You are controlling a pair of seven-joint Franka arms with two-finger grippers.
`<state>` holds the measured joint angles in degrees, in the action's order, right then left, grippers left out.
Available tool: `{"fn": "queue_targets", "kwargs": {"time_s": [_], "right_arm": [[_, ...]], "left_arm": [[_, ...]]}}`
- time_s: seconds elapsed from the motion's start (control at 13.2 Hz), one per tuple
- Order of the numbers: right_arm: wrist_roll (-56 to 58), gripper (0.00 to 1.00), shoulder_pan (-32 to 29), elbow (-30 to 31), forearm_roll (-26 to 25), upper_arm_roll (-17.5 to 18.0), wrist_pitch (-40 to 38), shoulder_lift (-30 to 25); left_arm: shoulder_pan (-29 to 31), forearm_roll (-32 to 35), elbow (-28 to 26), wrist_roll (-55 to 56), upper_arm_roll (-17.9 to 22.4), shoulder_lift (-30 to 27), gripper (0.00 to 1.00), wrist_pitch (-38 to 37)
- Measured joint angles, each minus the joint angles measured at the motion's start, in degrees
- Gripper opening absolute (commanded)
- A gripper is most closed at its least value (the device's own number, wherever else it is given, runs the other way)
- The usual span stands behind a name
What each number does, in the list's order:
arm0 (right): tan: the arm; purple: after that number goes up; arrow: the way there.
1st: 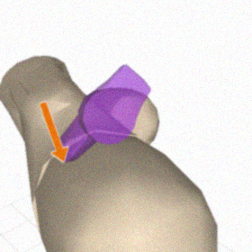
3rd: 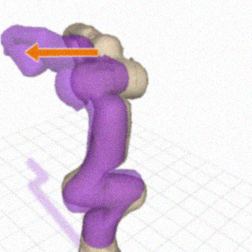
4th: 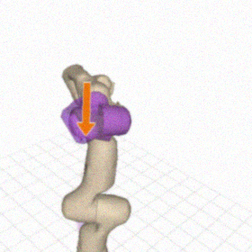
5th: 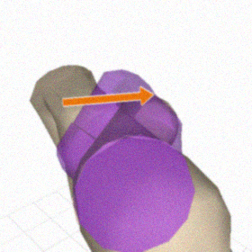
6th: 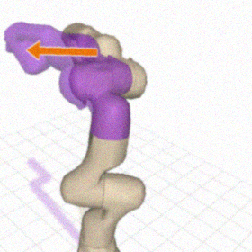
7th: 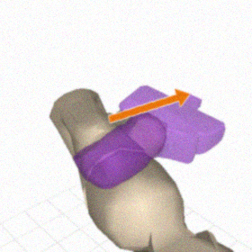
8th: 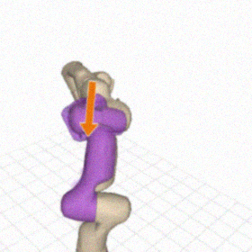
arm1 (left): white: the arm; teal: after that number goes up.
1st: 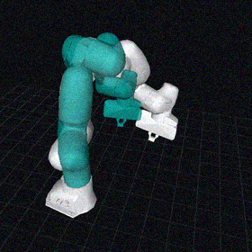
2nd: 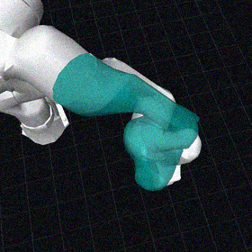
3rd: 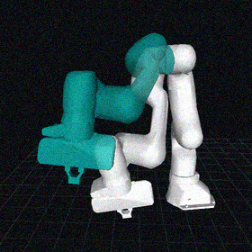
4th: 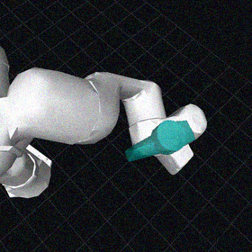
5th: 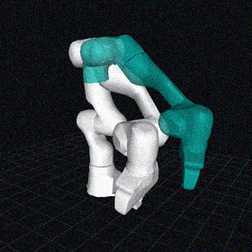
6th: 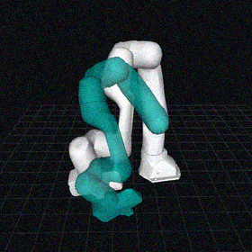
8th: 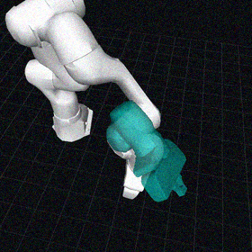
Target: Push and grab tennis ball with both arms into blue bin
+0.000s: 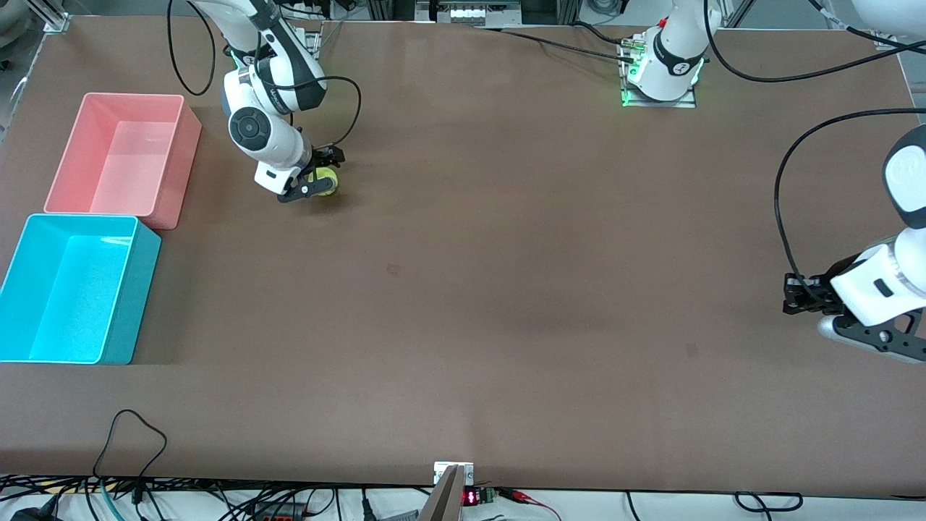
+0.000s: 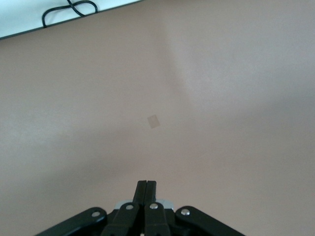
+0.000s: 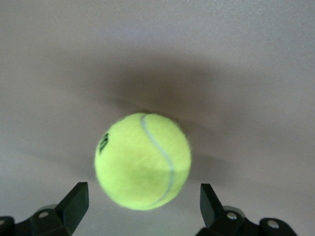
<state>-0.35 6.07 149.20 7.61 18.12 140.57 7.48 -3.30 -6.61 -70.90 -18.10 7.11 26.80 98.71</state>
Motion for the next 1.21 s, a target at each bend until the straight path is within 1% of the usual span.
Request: {"fn": "queue_targets", "kwargs": {"time_s": [0.3, 0.38, 0.45, 0.53, 0.61, 0.68, 0.91, 1.21], "right_arm": [[0.15, 1.0, -0.7, -0.05, 0.0, -0.02, 0.81, 0.43], [0.15, 1.0, -0.7, -0.07, 0.0, -0.01, 1.87, 0.44], [0.15, 1.0, -0.68, -0.09, 0.0, 0.0, 3.8, 0.47], [0.18, 1.0, -0.61, -0.12, 0.0, 0.05, 6.19, 0.61], [0.22, 1.0, -0.36, -0.22, 0.0, 0.13, 8.24, 0.91], [0.23, 1.0, 0.14, -0.38, 0.0, 0.19, 9.71, 1.39], [0.23, 1.0, 1.36, -0.78, 0.0, 0.42, 11.74, 2.95], [0.23, 1.0, 1.45, -0.88, 0.0, 0.41, 12.16, 3.72]], "left_arm": [[-0.6, -0.02, 0.01, 7.3, 0.39, -3.57, 0.01, -1.46], [-0.6, 0.0, 0.01, 8.92, 0.47, -4.52, 0.03, -3.15], [-0.59, 0.19, -0.01, 10.25, 0.65, -5.31, 0.15, -4.49], [-0.54, 0.46, -0.14, 11.58, 0.89, -6.19, 0.32, -5.61], [-0.39, 0.53, -0.45, 12.56, 1.0, -7.16, 0.73, -6.84], [-0.24, 0.54, -1.09, 13.09, 1.0, -8.33, 1.0, -7.98], [1.08, 0.54, -2.68, 13.41, -0.15, -10.75, 1.0, -10.18], [1.93, 0.54, -3.84, 16.05, -1.65, -11.64, 1.0, -10.51]]}}
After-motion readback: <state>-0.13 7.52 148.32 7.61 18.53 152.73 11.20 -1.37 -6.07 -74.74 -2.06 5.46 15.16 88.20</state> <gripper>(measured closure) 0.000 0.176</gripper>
